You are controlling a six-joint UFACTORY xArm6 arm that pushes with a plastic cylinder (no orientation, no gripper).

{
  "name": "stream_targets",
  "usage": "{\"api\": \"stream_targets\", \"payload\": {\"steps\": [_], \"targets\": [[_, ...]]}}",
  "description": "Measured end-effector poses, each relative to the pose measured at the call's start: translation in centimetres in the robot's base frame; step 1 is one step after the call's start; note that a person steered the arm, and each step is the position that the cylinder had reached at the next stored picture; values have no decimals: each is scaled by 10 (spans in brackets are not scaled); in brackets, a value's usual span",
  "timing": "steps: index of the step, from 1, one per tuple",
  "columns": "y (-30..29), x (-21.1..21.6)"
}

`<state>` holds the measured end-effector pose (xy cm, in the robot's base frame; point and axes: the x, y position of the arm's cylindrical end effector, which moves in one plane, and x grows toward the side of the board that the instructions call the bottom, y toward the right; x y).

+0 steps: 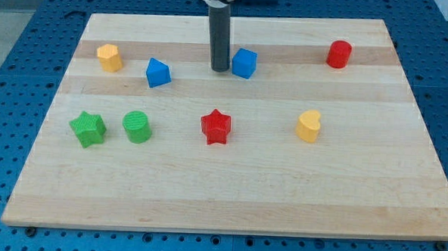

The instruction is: Move the blue cube top right to the blue triangle

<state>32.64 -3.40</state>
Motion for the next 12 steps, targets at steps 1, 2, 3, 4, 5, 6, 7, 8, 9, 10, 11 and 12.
{"api": "stream_targets", "payload": {"steps": [1,2,3,4,5,6,7,8,9,10,11,12], "targets": [[15,-20],[58,-13],[77,2],[41,-12],[10,0],[7,27],[41,29],[106,25],[136,24],[109,24],[92,38],[88,61]]}}
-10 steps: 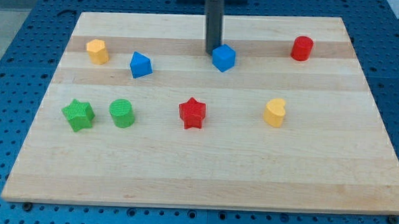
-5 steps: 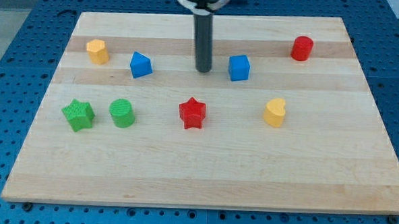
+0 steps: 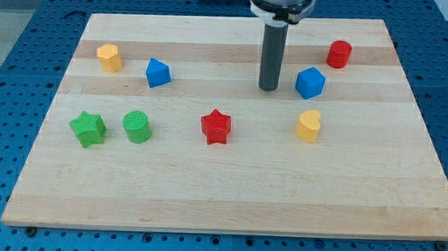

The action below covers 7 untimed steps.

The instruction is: Move the blue cube top right to the blue triangle

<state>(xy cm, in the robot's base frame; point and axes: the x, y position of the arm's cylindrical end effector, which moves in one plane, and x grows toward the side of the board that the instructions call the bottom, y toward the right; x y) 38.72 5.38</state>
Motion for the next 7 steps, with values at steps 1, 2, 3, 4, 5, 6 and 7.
{"api": "stream_targets", "payload": {"steps": [1,2,3,4,5,6,7], "targets": [[13,24],[49,19],[79,-6],[110,-23],[124,-15],[104,-9],[63,-10]]}}
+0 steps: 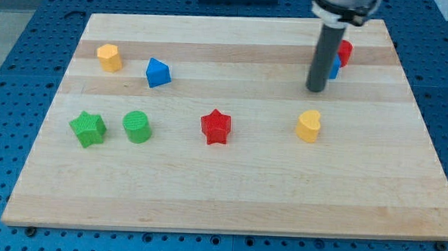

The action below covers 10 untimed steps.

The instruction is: Move the blue cube top right to the blue triangle

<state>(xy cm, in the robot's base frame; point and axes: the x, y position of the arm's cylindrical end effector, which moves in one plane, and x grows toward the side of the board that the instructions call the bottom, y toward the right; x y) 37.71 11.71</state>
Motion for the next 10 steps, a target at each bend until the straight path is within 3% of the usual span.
{"api": "stream_targets", "payload": {"steps": [1,3,5,9,10], "targets": [[-32,-12],[-12,-49],[32,-49],[32,-27],[1,-25]]}}
